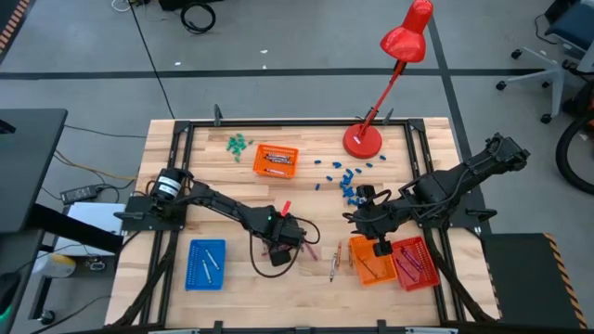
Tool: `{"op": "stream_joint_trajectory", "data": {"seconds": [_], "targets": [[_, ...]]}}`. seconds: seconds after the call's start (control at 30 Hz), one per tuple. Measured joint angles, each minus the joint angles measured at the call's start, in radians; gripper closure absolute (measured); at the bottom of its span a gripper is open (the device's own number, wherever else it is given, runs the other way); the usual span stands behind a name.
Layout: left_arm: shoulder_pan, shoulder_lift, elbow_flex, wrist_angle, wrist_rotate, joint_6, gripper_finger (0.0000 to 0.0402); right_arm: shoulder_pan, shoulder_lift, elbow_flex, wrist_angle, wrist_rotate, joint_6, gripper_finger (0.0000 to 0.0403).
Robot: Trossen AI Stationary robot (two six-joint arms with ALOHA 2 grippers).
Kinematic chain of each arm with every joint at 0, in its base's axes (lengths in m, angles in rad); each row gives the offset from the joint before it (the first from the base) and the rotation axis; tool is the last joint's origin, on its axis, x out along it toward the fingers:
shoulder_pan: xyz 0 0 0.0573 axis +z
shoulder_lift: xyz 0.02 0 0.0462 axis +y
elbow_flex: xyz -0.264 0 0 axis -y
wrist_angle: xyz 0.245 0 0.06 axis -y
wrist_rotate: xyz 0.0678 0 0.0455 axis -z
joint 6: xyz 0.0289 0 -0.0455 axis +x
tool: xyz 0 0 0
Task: Sort crayons
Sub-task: Put the black crayon into the top orange bin
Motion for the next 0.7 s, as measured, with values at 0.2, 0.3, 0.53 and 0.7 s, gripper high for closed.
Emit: {"op": "stream_joint_trajectory", "data": {"seconds": [0.2, 0.3, 0.53, 0.7], "targets": [[-0.004, -0.066, -0.009, 0.001, -0.080, -0.090, 0.0374, -0.030, -0.002, 0.000, -0.010, 0.000, -0.003, 0.0273], [-0.003, -0.108, -0.004, 0.014, -0.117, -0.129, 0.0375, -0.052, -0.009, 0.000, -0.017, 0.001, -0.003, 0.0273], [0.013, -0.177, -0.004, 0.014, -0.255, -0.254, 0.0375, -0.069, -0.027, 0.000, -0.007, -0.003, 0.001, 0.0273], [0.065, -0.199, -0.003, 0.023, -0.358, -0.484, 0.0367, -0.069, -0.027, 0.000, -0.003, -0.007, 0.020, 0.0273]]}}
